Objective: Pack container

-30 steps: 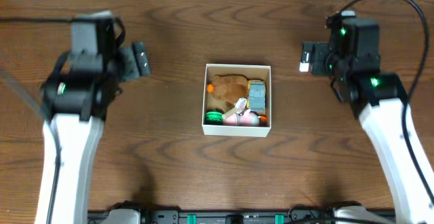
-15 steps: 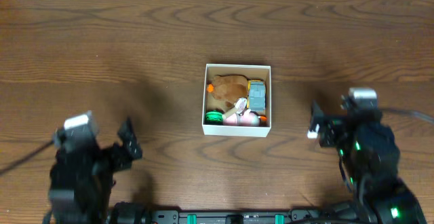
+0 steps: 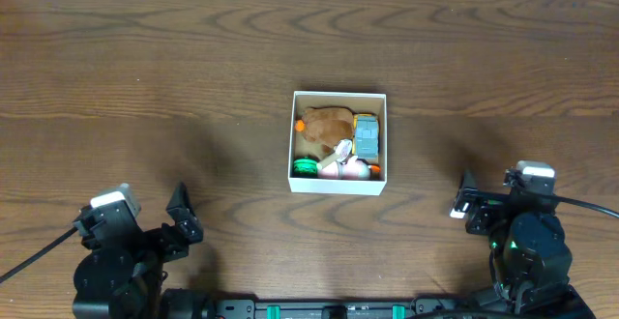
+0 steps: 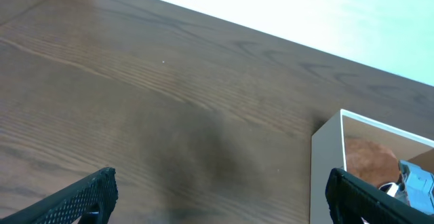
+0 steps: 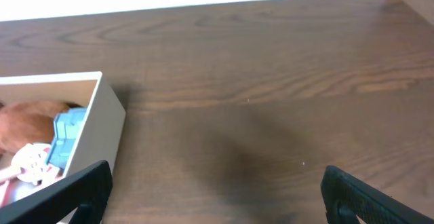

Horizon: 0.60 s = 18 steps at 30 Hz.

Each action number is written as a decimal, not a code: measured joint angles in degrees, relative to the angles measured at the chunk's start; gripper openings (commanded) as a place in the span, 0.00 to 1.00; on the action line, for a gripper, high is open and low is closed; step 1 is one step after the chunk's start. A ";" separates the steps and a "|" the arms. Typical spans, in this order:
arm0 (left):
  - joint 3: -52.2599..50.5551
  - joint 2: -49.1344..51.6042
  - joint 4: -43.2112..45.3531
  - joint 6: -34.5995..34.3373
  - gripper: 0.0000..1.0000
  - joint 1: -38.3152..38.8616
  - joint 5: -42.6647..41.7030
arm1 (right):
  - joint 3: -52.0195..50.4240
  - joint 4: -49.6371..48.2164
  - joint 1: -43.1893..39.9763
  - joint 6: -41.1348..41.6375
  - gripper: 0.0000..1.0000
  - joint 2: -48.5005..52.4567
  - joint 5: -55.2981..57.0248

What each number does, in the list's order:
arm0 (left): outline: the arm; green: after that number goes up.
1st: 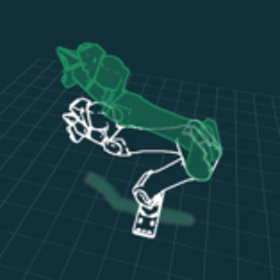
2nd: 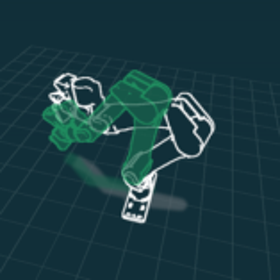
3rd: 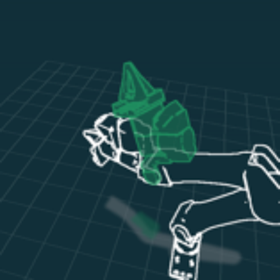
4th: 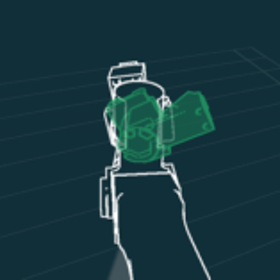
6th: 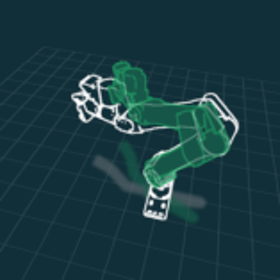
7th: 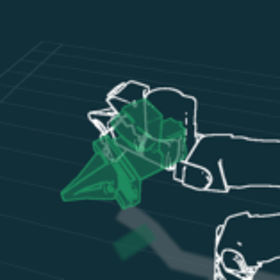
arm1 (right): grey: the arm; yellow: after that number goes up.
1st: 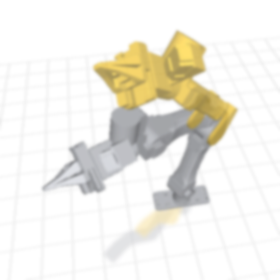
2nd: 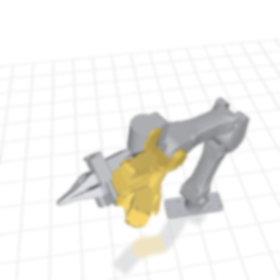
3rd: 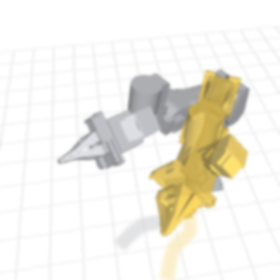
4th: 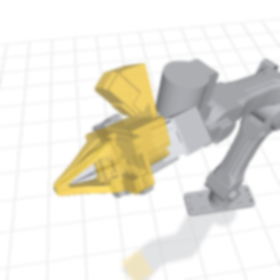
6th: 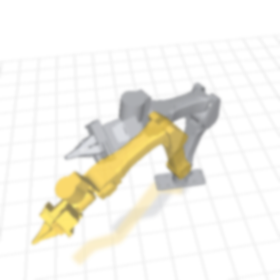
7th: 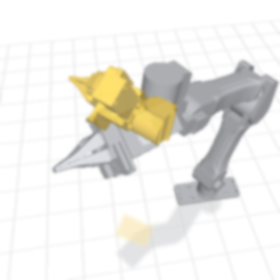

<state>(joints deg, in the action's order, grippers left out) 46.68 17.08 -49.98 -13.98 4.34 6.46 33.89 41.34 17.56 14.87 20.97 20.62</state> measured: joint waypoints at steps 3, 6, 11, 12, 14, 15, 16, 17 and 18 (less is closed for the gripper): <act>0.00 0.00 -0.94 0.00 0.98 0.00 0.00 | 0.00 2.03 0.00 0.02 0.99 0.00 0.04; 0.00 0.00 -0.98 0.00 0.98 0.00 0.00 | 0.00 4.22 0.00 0.02 0.99 0.00 0.20; 0.00 0.00 -1.01 0.00 0.98 0.00 0.00 | 0.00 8.15 0.00 0.04 0.99 0.00 0.24; 0.00 0.00 -1.01 0.00 0.98 0.00 0.00 | 0.00 8.81 0.00 0.04 0.99 0.00 0.24; 0.00 0.00 -1.01 0.00 0.98 0.00 0.00 | 0.00 10.25 0.00 0.04 0.99 0.00 0.26; 0.00 0.00 -1.01 0.00 0.98 0.00 0.00 | 0.00 10.75 0.00 0.04 0.99 0.00 0.26; 0.00 0.00 -1.01 0.00 0.98 0.00 0.00 | 0.00 11.34 0.00 0.04 0.99 0.00 0.26; 0.00 0.00 -0.98 0.00 0.98 0.00 0.00 | 0.00 11.93 0.00 0.04 0.99 0.00 0.26; 0.00 0.00 -1.01 0.00 0.98 0.00 0.00 | 0.00 12.28 0.00 0.04 0.99 0.00 0.26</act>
<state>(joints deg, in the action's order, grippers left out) 46.68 17.08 -50.98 -13.98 4.34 6.46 33.89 53.63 17.56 14.92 20.97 20.88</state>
